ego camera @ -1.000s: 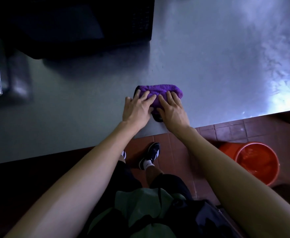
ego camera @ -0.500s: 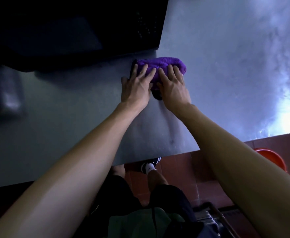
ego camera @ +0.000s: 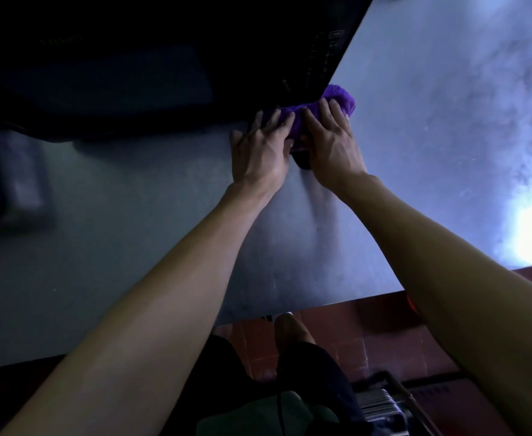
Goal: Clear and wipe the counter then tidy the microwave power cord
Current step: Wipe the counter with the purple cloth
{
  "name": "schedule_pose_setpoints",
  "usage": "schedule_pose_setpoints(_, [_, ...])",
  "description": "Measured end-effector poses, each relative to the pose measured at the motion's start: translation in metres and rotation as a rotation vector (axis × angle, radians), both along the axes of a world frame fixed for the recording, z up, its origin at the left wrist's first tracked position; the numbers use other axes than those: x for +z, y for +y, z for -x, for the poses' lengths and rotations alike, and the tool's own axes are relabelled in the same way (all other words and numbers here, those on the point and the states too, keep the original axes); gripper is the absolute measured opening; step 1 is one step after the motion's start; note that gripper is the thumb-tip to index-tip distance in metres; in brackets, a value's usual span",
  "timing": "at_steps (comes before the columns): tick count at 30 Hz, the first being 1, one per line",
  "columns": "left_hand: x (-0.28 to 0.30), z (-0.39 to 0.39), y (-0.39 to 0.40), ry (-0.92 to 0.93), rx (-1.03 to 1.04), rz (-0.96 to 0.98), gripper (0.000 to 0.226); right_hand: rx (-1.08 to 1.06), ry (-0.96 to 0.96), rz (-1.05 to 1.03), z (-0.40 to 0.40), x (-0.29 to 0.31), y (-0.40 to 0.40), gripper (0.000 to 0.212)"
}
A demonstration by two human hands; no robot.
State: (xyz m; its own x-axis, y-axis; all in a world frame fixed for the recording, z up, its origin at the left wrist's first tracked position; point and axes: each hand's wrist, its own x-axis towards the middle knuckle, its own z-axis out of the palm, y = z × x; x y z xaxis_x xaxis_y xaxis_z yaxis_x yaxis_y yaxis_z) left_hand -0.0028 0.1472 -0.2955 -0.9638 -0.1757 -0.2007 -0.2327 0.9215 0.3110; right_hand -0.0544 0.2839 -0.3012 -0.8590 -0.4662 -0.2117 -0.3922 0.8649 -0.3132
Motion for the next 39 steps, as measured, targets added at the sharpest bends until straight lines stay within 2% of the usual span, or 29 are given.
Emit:
schedule_pose_setpoints(4, [-0.004,-0.015,-0.023,0.022,0.022,-0.007,0.051,-0.006,-0.02,0.0,-0.015,0.003,-0.024,0.066])
schedule_pose_setpoints(12, [-0.005,-0.063,-0.113,0.054,0.078,0.027,0.05,0.056,-0.031,0.028,-0.056,0.002,-0.114,0.073])
schedule_pose_setpoints(19, [-0.004,-0.106,-0.192,0.084,0.156,0.014,0.05,0.11,-0.017,0.043,-0.094,0.003,-0.197,0.066])
schedule_pose_setpoints(27, [-0.011,-0.144,-0.27,0.124,0.246,0.044,0.047,0.156,-0.054,-0.042,-0.125,0.007,-0.284,0.067])
schedule_pose_setpoints(32, [-0.01,-0.158,-0.292,0.091,0.282,0.023,0.049,0.197,-0.058,-0.065,-0.136,0.009,-0.308,0.066])
schedule_pose_setpoints(39, [-0.007,-0.205,-0.293,0.137,0.317,0.007,0.046,0.379,-0.077,-0.012,-0.16,0.012,-0.308,0.066])
